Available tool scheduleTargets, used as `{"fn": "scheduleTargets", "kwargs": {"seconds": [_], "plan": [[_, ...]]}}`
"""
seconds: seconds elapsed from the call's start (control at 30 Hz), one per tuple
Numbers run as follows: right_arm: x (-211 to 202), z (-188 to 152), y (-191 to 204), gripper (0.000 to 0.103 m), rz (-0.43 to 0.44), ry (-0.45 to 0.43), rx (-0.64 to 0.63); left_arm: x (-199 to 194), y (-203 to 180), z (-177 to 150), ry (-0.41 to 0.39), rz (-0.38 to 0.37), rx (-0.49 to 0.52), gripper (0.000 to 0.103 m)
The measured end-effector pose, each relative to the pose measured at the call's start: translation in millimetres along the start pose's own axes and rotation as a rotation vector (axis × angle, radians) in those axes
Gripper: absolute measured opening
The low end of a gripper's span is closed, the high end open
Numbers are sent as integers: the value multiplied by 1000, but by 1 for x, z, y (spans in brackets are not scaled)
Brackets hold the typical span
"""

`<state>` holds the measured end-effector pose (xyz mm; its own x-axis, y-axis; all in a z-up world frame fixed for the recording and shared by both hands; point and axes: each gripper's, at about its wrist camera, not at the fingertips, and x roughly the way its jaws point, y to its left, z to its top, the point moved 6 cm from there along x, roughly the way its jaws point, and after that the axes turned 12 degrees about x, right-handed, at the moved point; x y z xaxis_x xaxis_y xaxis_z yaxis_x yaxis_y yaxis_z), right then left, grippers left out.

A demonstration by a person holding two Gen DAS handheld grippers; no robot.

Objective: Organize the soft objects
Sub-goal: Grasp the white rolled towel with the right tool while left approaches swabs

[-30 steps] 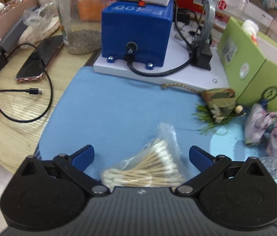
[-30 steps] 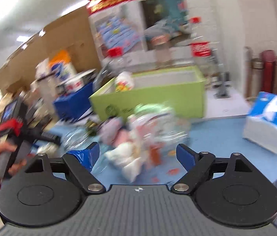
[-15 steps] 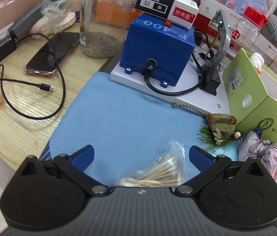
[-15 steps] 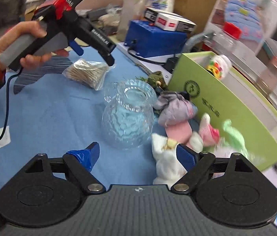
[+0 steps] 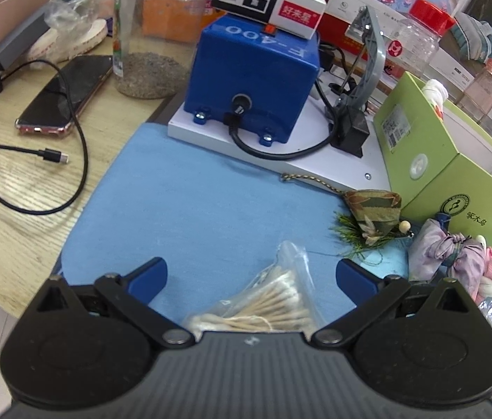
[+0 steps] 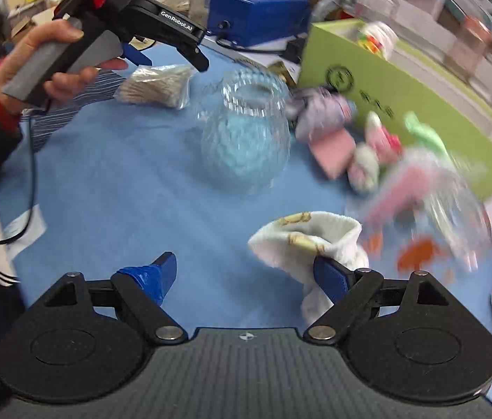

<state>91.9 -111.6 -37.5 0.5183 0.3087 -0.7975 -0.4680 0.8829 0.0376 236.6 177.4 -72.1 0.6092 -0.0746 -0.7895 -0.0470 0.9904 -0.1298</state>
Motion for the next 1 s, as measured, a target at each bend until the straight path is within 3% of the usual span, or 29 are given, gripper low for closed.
{"fn": "scheduleTargets", "kwargs": {"seconds": [0.07, 0.2, 0.43, 0.63, 0.73, 0.8, 0.87, 1.0], "plan": [[-13, -12, -4, 72, 2, -18, 70, -4, -2, 1, -8, 9, 7, 102], [-30, -16, -12, 73, -47, -137, 133, -17, -6, 0, -26, 21, 21, 102], [-2, 0, -33, 73, -113, -327, 333, -42, -18, -12, -43, 29, 96, 102], [26, -6, -48, 73, -181, -347, 449, -41, -28, -20, -37, 49, 196, 102], [33, -8, -50, 73, -163, -343, 479, -32, -33, -23, -30, 30, 225, 102], [35, -10, -47, 73, -166, -341, 460, -25, -37, -24, -37, 34, 294, 102], [36, -11, -45, 73, -172, -335, 435, -23, -41, -21, -72, 50, 424, 102], [35, -12, -48, 73, -157, -338, 444, -17, -49, -23, -71, -38, 724, 103]]}}
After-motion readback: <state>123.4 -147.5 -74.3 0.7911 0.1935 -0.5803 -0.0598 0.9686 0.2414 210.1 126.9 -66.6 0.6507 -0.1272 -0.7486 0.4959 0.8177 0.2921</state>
